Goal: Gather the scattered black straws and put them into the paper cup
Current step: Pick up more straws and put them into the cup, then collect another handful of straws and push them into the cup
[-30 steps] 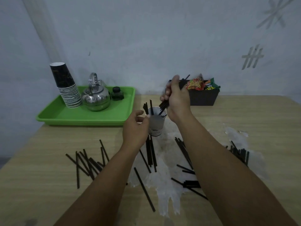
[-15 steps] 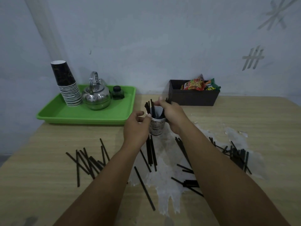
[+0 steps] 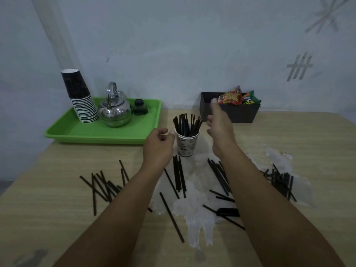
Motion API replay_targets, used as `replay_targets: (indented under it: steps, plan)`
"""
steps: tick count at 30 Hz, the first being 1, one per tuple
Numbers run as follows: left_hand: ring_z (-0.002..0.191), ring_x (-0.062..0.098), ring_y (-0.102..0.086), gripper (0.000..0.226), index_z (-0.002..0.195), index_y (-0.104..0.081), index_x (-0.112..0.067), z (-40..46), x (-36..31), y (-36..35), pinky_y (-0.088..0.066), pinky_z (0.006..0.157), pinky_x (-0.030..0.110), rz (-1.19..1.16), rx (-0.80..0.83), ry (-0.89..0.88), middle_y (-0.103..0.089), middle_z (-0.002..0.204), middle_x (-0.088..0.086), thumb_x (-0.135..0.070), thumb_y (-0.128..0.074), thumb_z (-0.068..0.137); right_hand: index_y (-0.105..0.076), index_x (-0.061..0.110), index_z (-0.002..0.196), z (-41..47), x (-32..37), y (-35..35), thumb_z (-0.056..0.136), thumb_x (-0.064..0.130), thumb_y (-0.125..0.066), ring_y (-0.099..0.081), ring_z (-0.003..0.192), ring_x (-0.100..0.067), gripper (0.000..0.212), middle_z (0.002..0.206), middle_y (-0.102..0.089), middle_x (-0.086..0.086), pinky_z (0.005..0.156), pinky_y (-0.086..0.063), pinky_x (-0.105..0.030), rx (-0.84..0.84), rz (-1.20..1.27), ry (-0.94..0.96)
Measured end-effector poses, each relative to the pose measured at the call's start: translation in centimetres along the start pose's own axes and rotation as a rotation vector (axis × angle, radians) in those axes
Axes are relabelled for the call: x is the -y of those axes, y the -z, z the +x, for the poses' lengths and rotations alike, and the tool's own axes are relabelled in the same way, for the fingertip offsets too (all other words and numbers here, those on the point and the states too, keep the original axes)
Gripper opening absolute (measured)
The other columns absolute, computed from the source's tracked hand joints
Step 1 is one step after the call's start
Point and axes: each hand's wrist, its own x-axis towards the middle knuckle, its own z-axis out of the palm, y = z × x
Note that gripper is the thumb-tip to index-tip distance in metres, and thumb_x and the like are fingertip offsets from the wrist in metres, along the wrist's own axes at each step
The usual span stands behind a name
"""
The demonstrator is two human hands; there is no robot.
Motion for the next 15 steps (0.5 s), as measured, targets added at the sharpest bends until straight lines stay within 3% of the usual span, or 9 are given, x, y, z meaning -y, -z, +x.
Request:
replay_targets:
  steps: [3, 5, 8, 10, 13, 15]
  plan:
    - [0.082, 0.013, -0.062, 0.023, 0.109, -0.063, -0.021, -0.7, 0.4, 1.6, -0.050, 0.071, 0.029, 0.054, -0.004, -0.004, -0.065, 0.092, -0.004, -0.034, -0.064, 0.090, -0.054, 0.034, 0.089, -1.0, 0.2, 1.4, 0.090, 0.063, -0.048, -0.060, 0.095, -0.013, 0.030, 0.102, -0.063, 0.005, 0.079, -0.050, -0.034, -0.182, 0.008, 0.031]
    - [0.078, 0.012, -0.061, 0.018, 0.106, -0.065, -0.021, -1.3, 1.0, 2.9, -0.046, 0.065, 0.027, 0.120, -0.006, -0.031, -0.064, 0.089, -0.006, -0.029, -0.064, 0.090, -0.058, 0.030, 0.085, -2.1, 0.0, 2.3, 0.094, 0.053, -0.049, -0.058, 0.079, -0.012, 0.026, 0.089, -0.064, 0.005, 0.065, -0.046, -0.029, -0.247, -0.022, 0.041]
    - [0.075, 0.011, -0.059, 0.016, 0.105, -0.067, -0.020, -2.2, 1.7, 4.6, -0.043, 0.064, 0.025, 0.244, 0.007, -0.072, -0.064, 0.088, -0.008, -0.023, -0.063, 0.090, -0.064, 0.024, 0.079, -4.3, -0.8, 3.2, 0.093, 0.037, -0.057, -0.056, 0.067, -0.012, 0.021, 0.076, -0.064, 0.006, 0.058, -0.042, -0.028, -0.249, -0.114, 0.035]
    - [0.071, 0.005, -0.059, 0.014, 0.103, -0.067, -0.021, -2.8, 2.2, 5.3, -0.041, 0.059, 0.019, 0.330, 0.008, -0.100, -0.064, 0.086, -0.010, -0.020, -0.064, 0.089, -0.066, 0.024, 0.076, -5.9, -1.6, 3.3, 0.089, 0.032, -0.060, -0.058, 0.066, -0.011, 0.017, 0.073, -0.065, 0.008, 0.056, -0.042, -0.026, -0.199, -0.218, 0.030]
    - [0.066, -0.001, -0.058, 0.013, 0.100, -0.067, -0.023, -3.5, 2.7, 5.7, -0.037, 0.050, 0.007, 0.428, 0.031, -0.126, -0.064, 0.085, -0.011, -0.018, -0.064, 0.089, -0.067, 0.027, 0.074, -8.1, -3.1, 2.5, 0.089, 0.034, -0.061, -0.060, 0.063, -0.007, 0.018, 0.070, -0.066, 0.011, 0.051, -0.041, -0.024, 0.010, -0.542, 0.067]
    - [0.070, 0.004, -0.059, 0.016, 0.102, -0.066, -0.022, -3.9, 3.0, 5.7, -0.041, 0.058, 0.012, 0.510, 0.056, -0.161, -0.065, 0.089, -0.008, -0.017, -0.065, 0.088, -0.067, 0.028, 0.073, -9.0, -4.2, 1.5, 0.090, 0.039, -0.061, -0.061, 0.063, -0.008, 0.021, 0.069, -0.066, 0.013, 0.051, -0.041, -0.022, 0.121, -0.800, 0.101]
